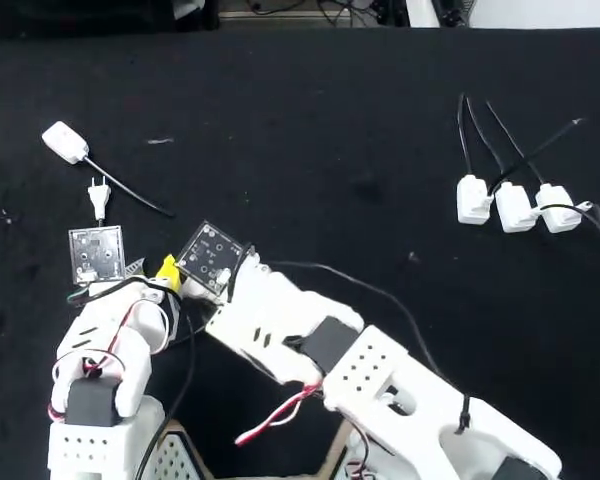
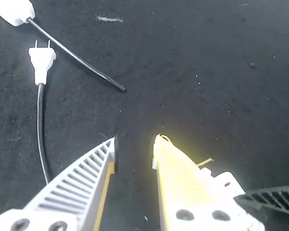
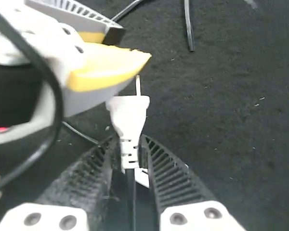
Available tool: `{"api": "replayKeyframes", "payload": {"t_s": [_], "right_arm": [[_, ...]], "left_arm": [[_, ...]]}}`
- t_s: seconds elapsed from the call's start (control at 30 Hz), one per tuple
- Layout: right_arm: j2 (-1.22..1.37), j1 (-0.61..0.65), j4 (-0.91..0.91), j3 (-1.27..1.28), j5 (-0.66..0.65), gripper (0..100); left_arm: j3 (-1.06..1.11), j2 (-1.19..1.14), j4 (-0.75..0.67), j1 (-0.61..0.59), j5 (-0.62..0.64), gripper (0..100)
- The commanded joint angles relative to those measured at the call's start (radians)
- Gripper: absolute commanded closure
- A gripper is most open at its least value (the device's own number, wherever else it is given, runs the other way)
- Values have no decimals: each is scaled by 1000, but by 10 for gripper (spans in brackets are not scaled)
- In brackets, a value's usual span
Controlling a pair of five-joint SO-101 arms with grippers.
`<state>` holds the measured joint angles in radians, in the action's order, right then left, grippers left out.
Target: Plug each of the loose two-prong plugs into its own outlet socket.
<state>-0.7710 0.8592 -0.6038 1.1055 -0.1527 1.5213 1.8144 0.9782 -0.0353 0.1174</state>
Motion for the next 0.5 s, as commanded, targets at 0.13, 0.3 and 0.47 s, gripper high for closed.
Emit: {"api": "replayKeyframes", "payload": {"t_s": [0.13, 0.3, 0.47], "right_arm": [[-47, 72, 51, -10, 29, 988], [-47, 71, 51, -12, 29, 988], [-47, 71, 66, -10, 69, 988]], "left_arm": [[-2, -14, 14, 8, -11, 862], [16, -8, 12, 12, -11, 862], [18, -8, 12, 8, -12, 862]]}}
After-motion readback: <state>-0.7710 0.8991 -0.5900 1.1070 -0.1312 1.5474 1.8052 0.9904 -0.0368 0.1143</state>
